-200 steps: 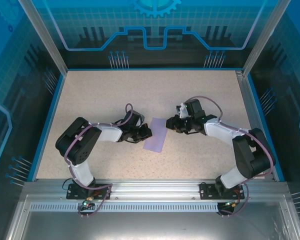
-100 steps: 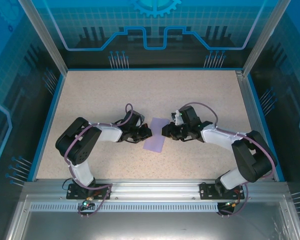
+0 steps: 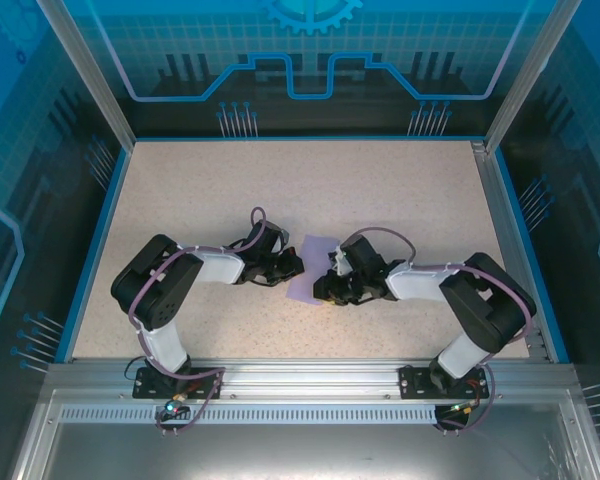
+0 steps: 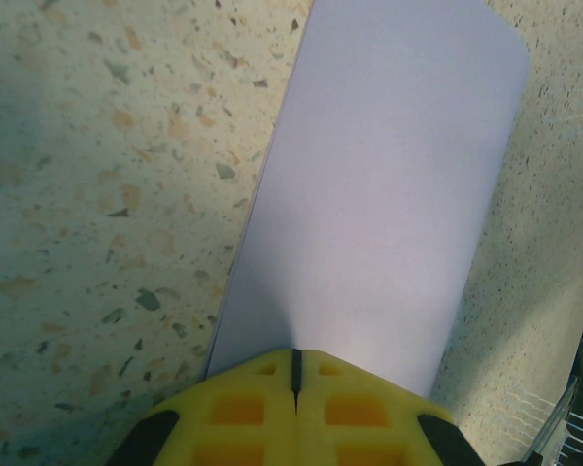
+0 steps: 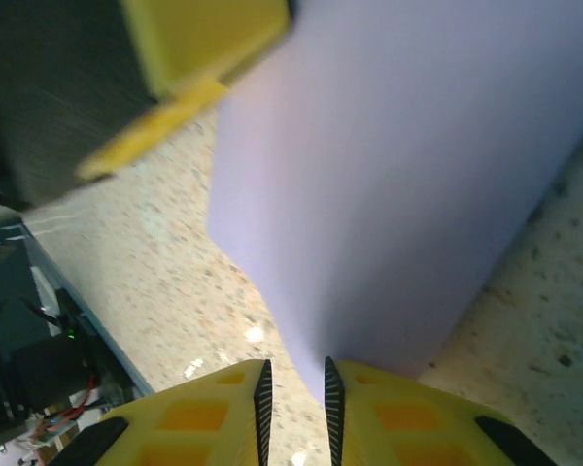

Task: Fold a paper plane with a square sheet of paper (pick it up from the middle)
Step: Fold the square sheet of paper in half at the center of the table.

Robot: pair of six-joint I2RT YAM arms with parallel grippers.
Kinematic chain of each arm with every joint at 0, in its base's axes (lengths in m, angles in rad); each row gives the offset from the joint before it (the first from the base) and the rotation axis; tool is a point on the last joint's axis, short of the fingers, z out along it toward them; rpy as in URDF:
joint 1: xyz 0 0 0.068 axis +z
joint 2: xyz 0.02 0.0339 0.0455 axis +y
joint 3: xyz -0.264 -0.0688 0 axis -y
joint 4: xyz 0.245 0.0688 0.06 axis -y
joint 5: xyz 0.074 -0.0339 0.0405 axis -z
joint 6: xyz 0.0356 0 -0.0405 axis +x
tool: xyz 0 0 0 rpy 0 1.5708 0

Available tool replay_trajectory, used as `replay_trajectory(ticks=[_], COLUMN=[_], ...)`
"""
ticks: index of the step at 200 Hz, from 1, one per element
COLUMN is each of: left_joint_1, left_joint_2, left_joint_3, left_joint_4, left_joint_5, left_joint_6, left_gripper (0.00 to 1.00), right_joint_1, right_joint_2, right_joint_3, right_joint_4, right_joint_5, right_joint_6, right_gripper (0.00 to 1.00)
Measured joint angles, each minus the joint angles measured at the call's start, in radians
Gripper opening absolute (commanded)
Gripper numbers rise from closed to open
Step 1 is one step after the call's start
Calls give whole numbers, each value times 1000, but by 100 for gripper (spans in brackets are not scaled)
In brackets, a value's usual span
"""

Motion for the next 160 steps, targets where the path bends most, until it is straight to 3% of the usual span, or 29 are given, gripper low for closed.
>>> replay_trajectory(ticks=[48, 103, 130, 160], left_joint_1=[-1, -1, -1, -1], left_joint_2=[-2, -2, -2, -6], left_joint_3=[-2, -2, -3, -8], left_joint_4=[0, 0, 2, 3], left_joint_5=[0, 0, 0, 0], left_joint_6=[0, 0, 0, 0], left_gripper=[0, 0, 0, 0], right_joint_1=[5, -19, -64, -46], right_joint_2=[11, -79, -29, 60], right_joint_3=[-16, 24, 77, 90], right_joint_4=[3, -41, -6, 31], right_joint_5=[9, 28, 9, -8], right_joint_6=[-1, -23, -21, -8], right_gripper=[24, 24, 24, 24])
